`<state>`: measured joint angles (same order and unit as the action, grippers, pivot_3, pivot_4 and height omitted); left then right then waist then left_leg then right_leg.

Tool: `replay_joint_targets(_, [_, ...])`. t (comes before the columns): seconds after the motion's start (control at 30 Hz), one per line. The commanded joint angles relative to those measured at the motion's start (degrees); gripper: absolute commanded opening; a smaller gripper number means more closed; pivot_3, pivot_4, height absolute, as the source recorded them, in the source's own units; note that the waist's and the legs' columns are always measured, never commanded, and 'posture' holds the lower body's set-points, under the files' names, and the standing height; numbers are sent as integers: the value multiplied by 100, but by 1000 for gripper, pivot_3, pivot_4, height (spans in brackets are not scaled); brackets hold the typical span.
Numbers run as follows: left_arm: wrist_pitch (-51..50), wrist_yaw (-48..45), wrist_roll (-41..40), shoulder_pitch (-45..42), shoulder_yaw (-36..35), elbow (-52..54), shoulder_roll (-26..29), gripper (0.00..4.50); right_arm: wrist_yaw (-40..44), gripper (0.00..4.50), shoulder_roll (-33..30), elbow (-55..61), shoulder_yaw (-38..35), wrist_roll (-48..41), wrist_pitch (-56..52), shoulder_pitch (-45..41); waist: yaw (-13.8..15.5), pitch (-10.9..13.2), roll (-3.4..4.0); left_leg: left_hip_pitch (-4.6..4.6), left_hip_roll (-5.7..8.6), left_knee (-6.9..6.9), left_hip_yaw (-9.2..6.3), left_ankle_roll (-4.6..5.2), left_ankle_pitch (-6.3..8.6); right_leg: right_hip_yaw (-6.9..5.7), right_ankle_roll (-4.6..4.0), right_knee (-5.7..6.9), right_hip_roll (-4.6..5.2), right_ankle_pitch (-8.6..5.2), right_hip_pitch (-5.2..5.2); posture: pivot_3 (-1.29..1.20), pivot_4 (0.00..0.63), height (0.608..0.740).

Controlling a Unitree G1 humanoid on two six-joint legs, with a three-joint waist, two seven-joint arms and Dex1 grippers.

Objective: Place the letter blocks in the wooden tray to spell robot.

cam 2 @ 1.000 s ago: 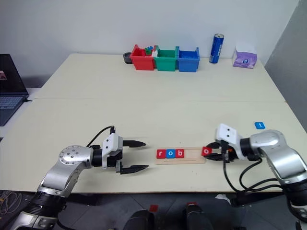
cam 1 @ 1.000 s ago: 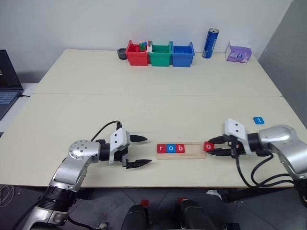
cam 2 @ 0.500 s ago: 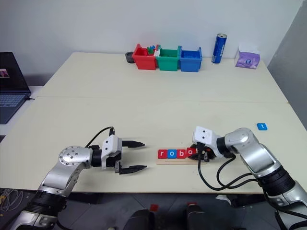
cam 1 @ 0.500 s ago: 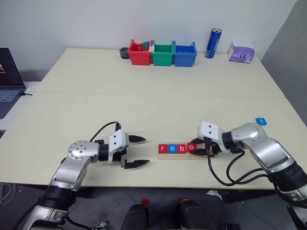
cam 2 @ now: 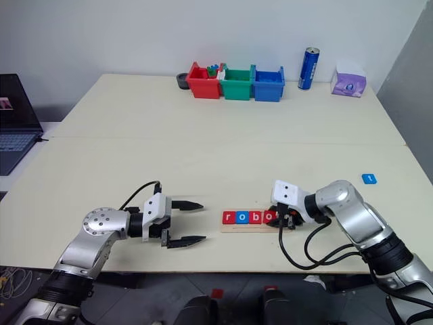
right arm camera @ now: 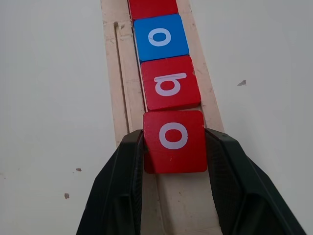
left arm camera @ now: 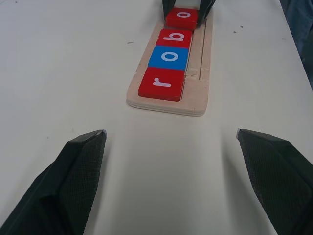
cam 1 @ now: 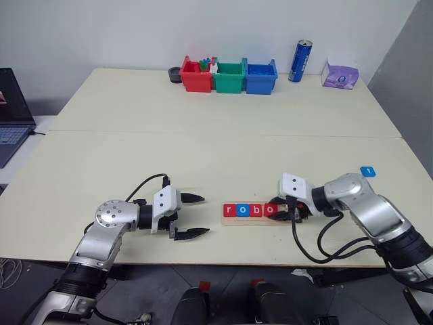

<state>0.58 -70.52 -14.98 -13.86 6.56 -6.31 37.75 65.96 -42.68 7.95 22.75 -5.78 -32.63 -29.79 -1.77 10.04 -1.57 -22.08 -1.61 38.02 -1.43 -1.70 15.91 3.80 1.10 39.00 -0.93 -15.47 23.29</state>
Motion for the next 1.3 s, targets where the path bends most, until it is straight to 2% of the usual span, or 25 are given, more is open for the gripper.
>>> replay_joint_targets(0.03, [125, 15, 9, 10, -35, 34, -15, 4500, 22, 2176, 18, -1, -34, 60, 165, -129, 0, 0, 0, 0, 0, 0, 0, 0, 0, 0, 0, 0, 0, 0, 0, 0, 150, 740])
replay_joint_targets(0.07, [131, 17, 11, 11, -34, 30, -17, 4500, 26, 2438, 19, -6, -33, 71, 180, -131, 0, 0, 0, 0, 0, 0, 0, 0, 0, 0, 0, 0, 0, 0, 0, 0, 150, 740])
replay_joint_targets(0.2, [159, 26, 26, 16, -28, 5, -31, 4500, -11, 3939, 56, -17, -85, 67, 207, -175, -2, 0, 0, 0, 0, 0, 0, 0, 0, 0, 0, 0, 0, 0, 0, 0, 150, 740])
replay_joint_targets(0.27, [172, 33, 35, 26, -24, 3, -40, 4500, -44, 4469, 61, 13, -148, 50, 209, -202, -1, 0, 0, 0, 0, 0, 0, 0, 0, 0, 0, 1, 0, 0, 0, 0, 150, 740])
replay_joint_targets(0.5, [193, 56, 41, 58, -36, 0, -50, 4500, 1, 4469, -122, 709, -580, -399, -289, -3, 1, 0, 0, -1, -1, 0, -5, 0, 0, -1, -1, 1, 0, 0, 0, 0, 150, 740])
replay_joint_targets(0.83, [222, 49, 41, 88, -36, 9, -49, 4500, -875, 4469, -60, 1520, -1451, -748, -899, 966, 7, 0, 0, -3, 0, 0, -3, 0, 0, -2, 0, 1, 1, 0, 0, 0, 150, 740])
replay_joint_targets(0.93, [246, 25, 63, 30, -13, -51, -60, 4500, -960, 3888, -159, 1756, -1426, -797, -1026, 1189, 5, 0, 0, -2, 0, 0, -2, 0, 0, -3, 2, 1, 0, -1, 0, 0, 150, 740])
replay_joint_targets(1.0, [256, 16, 76, -16, 3, -89, -75, 4500, -966, 3280, -213, 1894, -1355, -815, -1059, 1304, 5, 0, 0, -2, 0, 0, 0, 0, 0, -2, 3, 1, -1, -2, 0, 0, 150, 740])
replay_joint_targets(1.07, [273, 5, 91, -60, 19, -127, -91, 4500, -937, 2456, -233, 2070, -1321, -918, -1135, 1387, 5, 0, 0, -2, 0, 0, 0, 0, 0, -3, 4, 1, -1, -2, 0, 0, 150, 740])
replay_joint_targets(1.3, [345, -22, 132, -114, 49, -205, -125, 4500, -872, 22, -363, 2349, -1052, -1098, -1314, 1519, 4, 0, 0, -3, 0, 0, 0, 0, 0, -3, 7, 0, -2, -4, 0, 0, 150, 740])
